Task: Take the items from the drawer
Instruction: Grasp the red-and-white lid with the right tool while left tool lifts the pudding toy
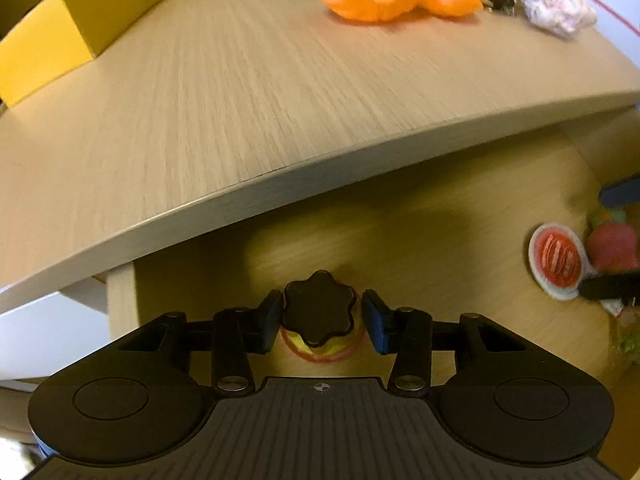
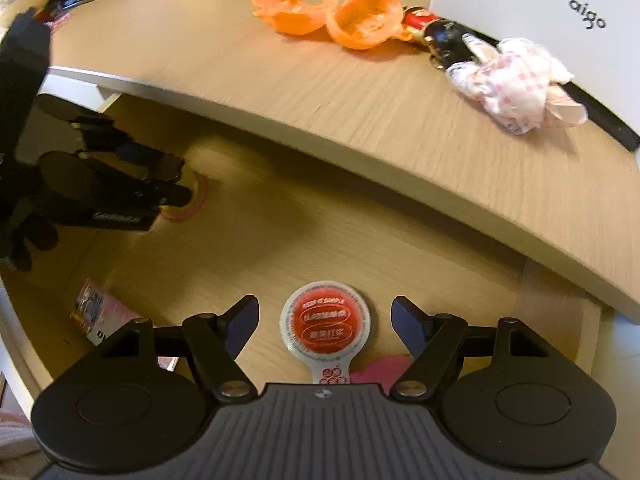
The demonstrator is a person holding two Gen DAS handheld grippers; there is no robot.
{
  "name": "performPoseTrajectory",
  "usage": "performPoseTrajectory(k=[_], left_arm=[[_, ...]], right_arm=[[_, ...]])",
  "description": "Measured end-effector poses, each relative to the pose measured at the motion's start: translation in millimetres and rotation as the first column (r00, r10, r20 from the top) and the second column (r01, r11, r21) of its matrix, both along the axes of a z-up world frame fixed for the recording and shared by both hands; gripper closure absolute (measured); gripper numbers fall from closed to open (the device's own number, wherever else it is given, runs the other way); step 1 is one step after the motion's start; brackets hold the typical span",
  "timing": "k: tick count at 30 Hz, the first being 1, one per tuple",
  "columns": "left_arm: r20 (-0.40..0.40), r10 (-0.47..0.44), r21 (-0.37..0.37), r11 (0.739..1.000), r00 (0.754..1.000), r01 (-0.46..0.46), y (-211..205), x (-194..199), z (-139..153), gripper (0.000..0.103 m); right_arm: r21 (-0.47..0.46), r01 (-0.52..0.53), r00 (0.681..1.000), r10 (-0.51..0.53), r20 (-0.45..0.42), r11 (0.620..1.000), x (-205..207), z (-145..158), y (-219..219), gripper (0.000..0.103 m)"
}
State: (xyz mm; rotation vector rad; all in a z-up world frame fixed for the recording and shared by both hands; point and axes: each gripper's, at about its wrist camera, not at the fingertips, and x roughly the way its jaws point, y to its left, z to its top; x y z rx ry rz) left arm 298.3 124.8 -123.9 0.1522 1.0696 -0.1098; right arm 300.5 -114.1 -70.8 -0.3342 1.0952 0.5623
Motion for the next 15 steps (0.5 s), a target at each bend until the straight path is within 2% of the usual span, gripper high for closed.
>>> performPoseTrajectory(k=[5, 10, 12, 15], left_arm=[[-0.024, 0.003, -0.08, 0.997, 1.0, -0.005, -1, 2, -5, 0.054], [-0.028, -0.01, -0.165, 0.986, 1.0, 0.005, 4, -4, -6, 0.057], [-0.045, -0.03, -0.191, 0.981, 0.999, 0.021, 5, -3, -4, 0.057], [-0.087, -0.036, -0.191, 0.981, 0.996, 0.019, 0, -1, 0, 0.06]], right_arm=[[-0.034, -0.038, 0.998, 0.036, -0.052, 0.999, 2, -10, 7, 0.028], [-0.128, -0.057, 0.994, 0.045, -0.097, 0.99, 16, -36, 22, 0.028], [-0.152, -0.056, 0.994, 0.04, -0.105, 0.987, 15, -43, 26, 0.041], [-0.122, -0.056, 0.994, 0.044, -0.101, 0.991, 10, -38, 27, 0.042]])
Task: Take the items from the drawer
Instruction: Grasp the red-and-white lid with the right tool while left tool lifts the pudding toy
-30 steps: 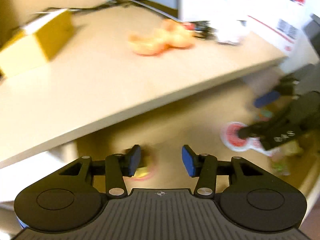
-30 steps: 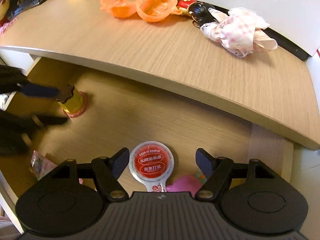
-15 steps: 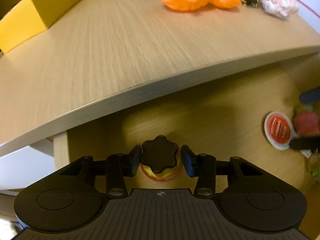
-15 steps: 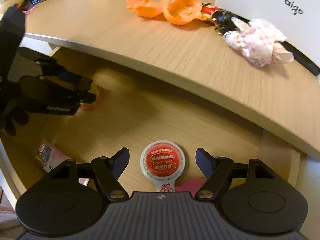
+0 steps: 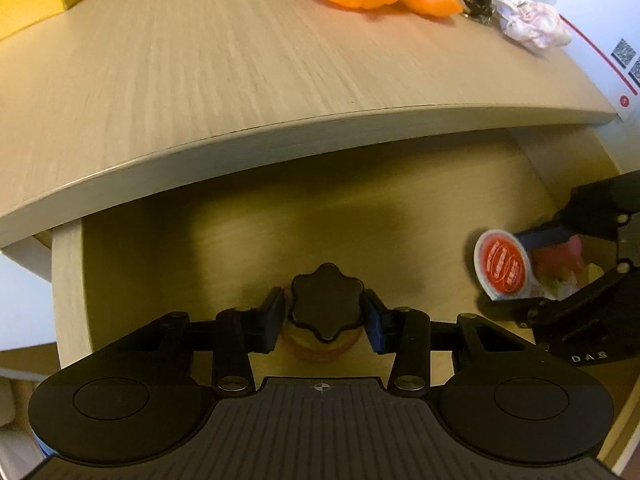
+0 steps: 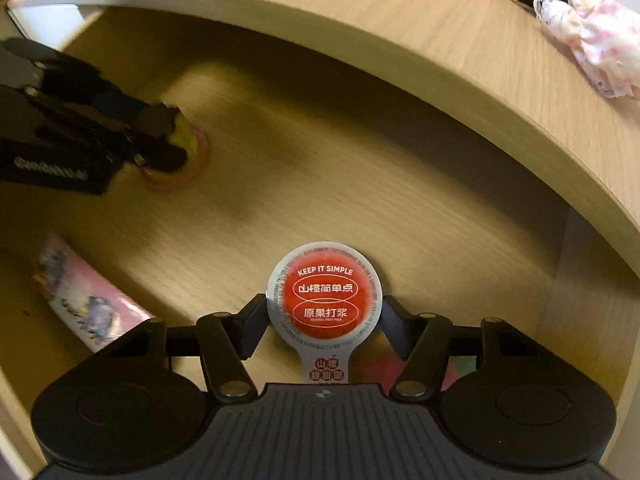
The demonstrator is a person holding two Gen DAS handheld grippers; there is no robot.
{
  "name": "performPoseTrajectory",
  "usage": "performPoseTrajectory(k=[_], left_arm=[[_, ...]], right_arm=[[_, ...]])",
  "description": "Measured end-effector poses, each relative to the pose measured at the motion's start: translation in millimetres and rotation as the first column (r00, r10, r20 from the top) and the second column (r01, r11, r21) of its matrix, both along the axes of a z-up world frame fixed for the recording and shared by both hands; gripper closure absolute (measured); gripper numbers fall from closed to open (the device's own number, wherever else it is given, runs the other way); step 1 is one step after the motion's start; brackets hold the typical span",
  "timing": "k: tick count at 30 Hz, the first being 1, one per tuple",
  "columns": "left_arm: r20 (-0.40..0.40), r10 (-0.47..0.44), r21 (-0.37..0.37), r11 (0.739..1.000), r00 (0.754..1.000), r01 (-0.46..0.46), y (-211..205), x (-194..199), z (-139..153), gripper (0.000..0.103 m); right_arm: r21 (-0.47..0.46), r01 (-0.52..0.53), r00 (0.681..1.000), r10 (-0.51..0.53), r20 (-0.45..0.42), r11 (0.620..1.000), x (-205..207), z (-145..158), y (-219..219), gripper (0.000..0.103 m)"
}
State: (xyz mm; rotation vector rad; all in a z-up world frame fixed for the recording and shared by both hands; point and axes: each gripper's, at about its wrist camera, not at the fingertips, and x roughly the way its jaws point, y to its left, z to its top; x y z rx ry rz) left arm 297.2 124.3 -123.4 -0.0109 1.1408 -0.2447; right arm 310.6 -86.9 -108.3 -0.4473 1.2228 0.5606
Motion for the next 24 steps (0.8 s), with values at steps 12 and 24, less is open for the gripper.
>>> performPoseTrajectory(k=[12, 24], left_arm=[[0.143, -0.065, -0.149, 0.985, 0.988, 0.086, -25, -50, 97, 0.06], [0.383, 0.244, -0.117, 0.969, 0.891, -0.216, 27, 35, 175, 0.06]], right_arm=[[0.253, 0.164, 0.964, -0.209, 0.163, 0.954, -30, 98, -43, 0.042], [0.48, 0.29, 0.831, -0.467, 0.303, 0.828, 2, 193, -94, 0.042]])
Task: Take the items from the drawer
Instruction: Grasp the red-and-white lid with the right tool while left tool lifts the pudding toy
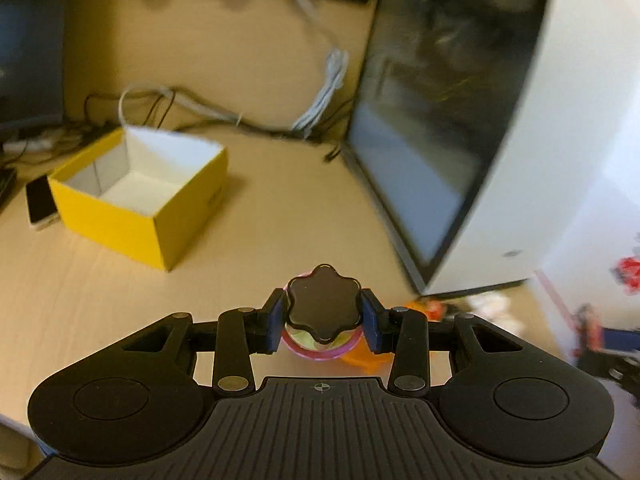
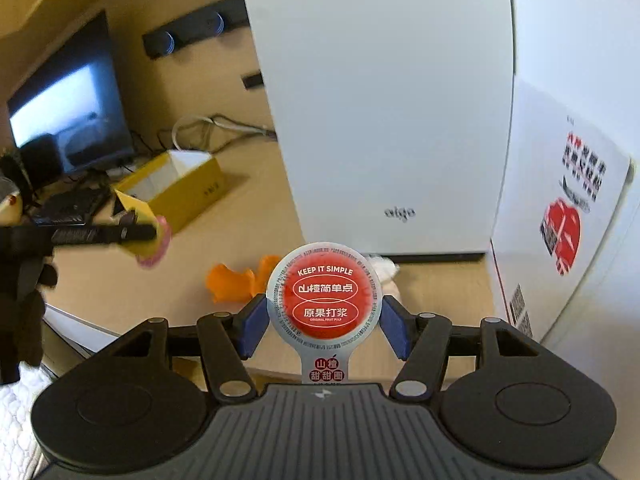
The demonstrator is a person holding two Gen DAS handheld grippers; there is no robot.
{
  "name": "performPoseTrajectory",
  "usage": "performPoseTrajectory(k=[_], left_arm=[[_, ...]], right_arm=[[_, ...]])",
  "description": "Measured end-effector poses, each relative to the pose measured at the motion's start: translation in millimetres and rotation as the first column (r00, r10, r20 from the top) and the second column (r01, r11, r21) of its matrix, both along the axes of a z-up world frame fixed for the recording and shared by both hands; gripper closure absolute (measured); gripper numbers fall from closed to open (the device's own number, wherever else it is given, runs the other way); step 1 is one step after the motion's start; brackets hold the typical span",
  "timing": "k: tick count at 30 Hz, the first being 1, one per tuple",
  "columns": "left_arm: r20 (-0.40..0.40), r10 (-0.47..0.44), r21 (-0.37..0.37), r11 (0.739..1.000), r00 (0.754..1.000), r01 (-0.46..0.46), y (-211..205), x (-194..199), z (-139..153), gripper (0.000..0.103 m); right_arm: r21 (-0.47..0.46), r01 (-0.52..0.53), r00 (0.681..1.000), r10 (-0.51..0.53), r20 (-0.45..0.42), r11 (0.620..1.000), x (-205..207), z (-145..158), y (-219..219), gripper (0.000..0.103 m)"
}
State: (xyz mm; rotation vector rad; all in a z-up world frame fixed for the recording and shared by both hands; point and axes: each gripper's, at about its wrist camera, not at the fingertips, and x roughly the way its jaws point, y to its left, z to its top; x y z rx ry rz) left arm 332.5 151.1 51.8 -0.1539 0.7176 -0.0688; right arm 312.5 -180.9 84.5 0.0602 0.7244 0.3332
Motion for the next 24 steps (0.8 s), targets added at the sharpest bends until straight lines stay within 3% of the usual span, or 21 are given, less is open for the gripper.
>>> performPoseTrajectory(k=[6, 11, 13, 18, 24], left_arm=[[-0.131, 0.015, 0.0, 1.0, 0.991, -0.015, -7, 27, -46, 0.059], [-0.097, -0.014, 0.01, 1.0, 0.995, 0.015, -5, 18, -60, 0.057], [-0.071, -0.004, -0.022, 1.0, 0.997, 0.003, 0, 16, -64, 0.058], [0.064, 0.043, -0.04, 0.998, 0.997, -0.041, 9, -5, -33, 0.059], [0.107, 0.007, 0.001, 1.0, 0.994, -0.007, 13, -52, 5, 0.059]], right_arm=[[-0.061, 0.012, 0.999, -0.015, -0.04, 0.998, -2, -11, 7, 0.042], [-0.093, 0.045, 0.996, -0.051, -0.072, 0.995, -9, -28, -2, 0.042], [-0.115, 0.064, 0.995, -0.073, -0.074, 0.991, -7, -32, -5, 0.042], [-0.198, 0.128, 0.992, -0.124, 0.032, 0.972, 14, -29, -8, 0.042], [-0.222, 0.084, 0.996, -0.073, 0.059, 0.971, 57, -42, -1, 0.042]])
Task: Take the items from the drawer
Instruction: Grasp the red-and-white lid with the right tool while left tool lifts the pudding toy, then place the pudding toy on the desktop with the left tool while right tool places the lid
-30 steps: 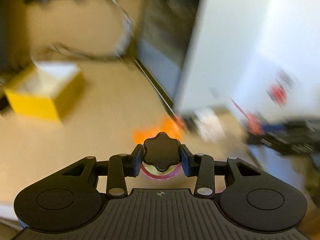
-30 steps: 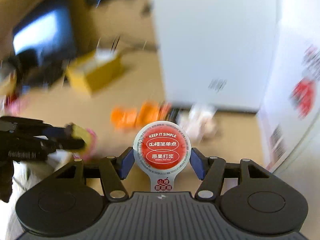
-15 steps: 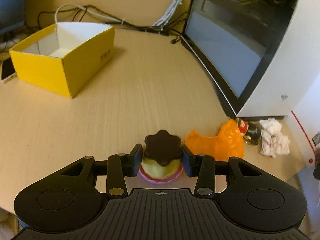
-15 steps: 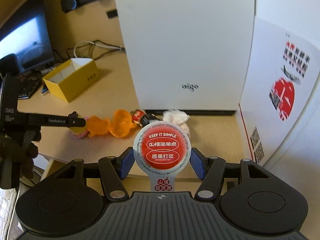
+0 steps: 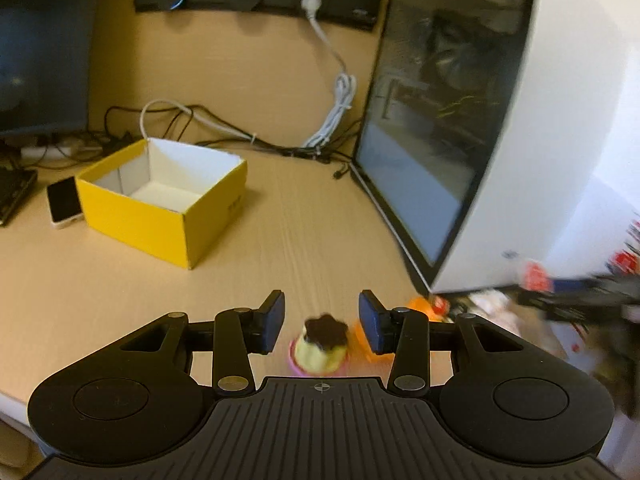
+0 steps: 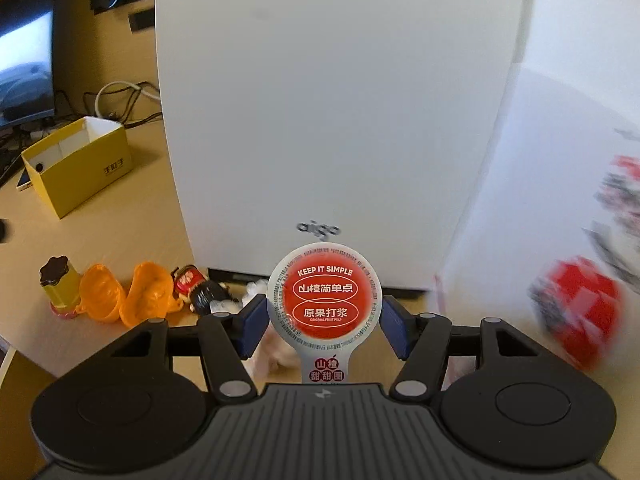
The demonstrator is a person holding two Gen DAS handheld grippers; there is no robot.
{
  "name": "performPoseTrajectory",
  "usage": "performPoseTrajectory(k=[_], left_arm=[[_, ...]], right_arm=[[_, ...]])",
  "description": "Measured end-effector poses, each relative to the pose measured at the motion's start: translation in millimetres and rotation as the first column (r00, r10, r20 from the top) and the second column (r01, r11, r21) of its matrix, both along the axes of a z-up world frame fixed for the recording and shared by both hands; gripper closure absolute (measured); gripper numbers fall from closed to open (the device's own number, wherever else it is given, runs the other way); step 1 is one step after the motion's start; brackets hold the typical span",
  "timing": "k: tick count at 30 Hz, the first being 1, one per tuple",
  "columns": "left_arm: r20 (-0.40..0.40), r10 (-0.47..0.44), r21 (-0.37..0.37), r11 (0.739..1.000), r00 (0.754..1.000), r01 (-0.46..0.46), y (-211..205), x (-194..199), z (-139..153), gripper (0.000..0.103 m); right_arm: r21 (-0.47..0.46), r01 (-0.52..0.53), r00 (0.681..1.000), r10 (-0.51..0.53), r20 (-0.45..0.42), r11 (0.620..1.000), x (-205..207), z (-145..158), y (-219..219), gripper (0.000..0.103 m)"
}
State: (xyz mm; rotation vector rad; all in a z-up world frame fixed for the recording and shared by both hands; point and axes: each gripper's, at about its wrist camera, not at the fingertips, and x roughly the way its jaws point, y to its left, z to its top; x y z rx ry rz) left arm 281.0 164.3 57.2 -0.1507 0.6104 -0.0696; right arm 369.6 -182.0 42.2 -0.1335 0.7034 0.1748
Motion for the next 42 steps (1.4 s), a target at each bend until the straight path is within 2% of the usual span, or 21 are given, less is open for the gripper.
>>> performPoseTrajectory(k=[3, 5, 9, 11, 13, 15, 18, 21, 23, 24, 27, 29, 30, 33, 35, 36, 37, 38, 39, 41, 42], left_arm=[[-0.045, -0.061, 0.026, 0.998, 0.997, 0.063, -1, -23, -1, 0.059], [-0.09, -0.092, 0.041, 0.995, 0.992, 0.096, -3, -32, -12, 0.059], [-0.174, -0.135, 0.005, 0.99, 0.975, 0.138, -8, -38, -44, 0.059], [-0.235, -0.159, 0.004, 0.986, 0.959, 0.165, -15, -37, -62, 0.059], [-0.287, -0.198, 0.003, 0.978, 0.937, 0.208, -22, -35, -75, 0.059], [-0.327, -0.259, 0.0, 0.962, 0.909, 0.274, -30, -33, -86, 0.059], [-0.417, -0.35, 0.007, 0.922, 0.839, 0.388, -46, -27, -105, 0.059], [-0.525, -0.451, -0.037, 0.86, 0.722, 0.51, -62, -18, -126, 0.062], [-0.586, -0.501, -0.062, 0.812, 0.638, 0.581, -71, -17, -139, 0.063], [-0.608, -0.515, -0.064, 0.79, 0.603, 0.61, -75, -17, -144, 0.063], [-0.691, -0.531, -0.082, 0.731, 0.49, 0.677, -84, -17, -161, 0.065], [-0.733, -0.521, -0.083, 0.705, 0.436, 0.704, -90, -17, -172, 0.066], [-0.743, -0.517, -0.076, 0.696, 0.425, 0.714, -93, -18, -175, 0.068], [-0.745, -0.531, -0.091, 0.68, 0.404, 0.727, -102, -10, -178, 0.069], [-0.746, -0.529, -0.066, 0.663, 0.405, 0.746, -109, -5, -179, 0.068], [-0.748, -0.518, -0.037, 0.656, 0.415, 0.754, -113, -3, -181, 0.069], [-0.75, -0.502, 0.004, 0.647, 0.43, 0.762, -116, -1, -183, 0.063], [-0.74, -0.506, 0.013, 0.649, 0.444, 0.761, -118, 2, -183, 0.06], [-0.731, -0.505, 0.022, 0.656, 0.459, 0.755, -120, 4, -182, 0.066], [-0.713, -0.485, 0.066, 0.672, 0.506, 0.737, -119, 8, -181, 0.073], [-0.707, -0.477, 0.077, 0.683, 0.523, 0.727, -117, 10, -180, 0.074]], right_arm=[[-0.017, -0.035, 0.999, 0.035, 0.003, 0.999, 16, -17, 9, 0.042], [-0.044, -0.058, 0.998, 0.059, 0.012, 0.997, 25, -29, 15, 0.042], [-0.106, -0.097, 0.995, 0.097, -0.011, 0.99, 29, -49, 27, 0.041], [-0.109, -0.101, 0.994, 0.104, 0.024, 0.989, 17, -44, 29, 0.041], [-0.08, -0.108, 0.991, 0.114, 0.072, 0.991, 3, -25, 29, 0.04], [-0.056, -0.122, 0.985, 0.128, 0.12, 0.991, -18, -4, 29, 0.032], [-0.006, -0.141, 0.979, 0.14, 0.151, 0.99, -45, 20, 23, 0.029], [0.114, -0.135, 0.99, 0.13, 0.052, 0.984, -60, 23, 13, 0.029], [0.209, -0.124, 0.99, 0.137, -0.046, 0.97, -69, 15, 7, 0.029], [0.239, -0.116, 0.987, 0.14, -0.086, 0.964, -71, 8, 4, 0.029], [0.25, -0.077, 0.973, 0.127, -0.194, 0.965, -87, -22, 0, 0.029], [0.22, -0.029, 0.96, 0.089, -0.266, 0.975, -95, -41, -7, 0.029], [0.211, -0.012, 0.951, 0.076, -0.3, 0.977, -98, -49, -10, 0.029], [0.197, 0.038, 0.937, 0.034, -0.347, 0.98, -107, -61, -23, 0.029], [0.193, 0.073, 0.933, 0.001, -0.359, 0.979, -109, -60, -32, 0.029], [0.193, 0.085, 0.932, -0.01, -0.362, 0.978, -110, -59, -36, 0.029], [0.19, 0.096, 0.932, -0.021, -0.363, 0.977, -111, -59, -39, 0.029], [0.186, 0.105, 0.932, -0.032, -0.362, 0.977, -113, -56, -42, 0.029], [0.182, 0.111, 0.932, -0.039, -0.36, 0.977, -113, -55, -44, 0.029], [0.182, 0.122, 0.933, -0.05, -0.355, 0.976, -112, -52, -50, 0.029], [0.186, 0.127, 0.934, -0.054, -0.354, 0.974, -112, -51, -53, 0.029]])
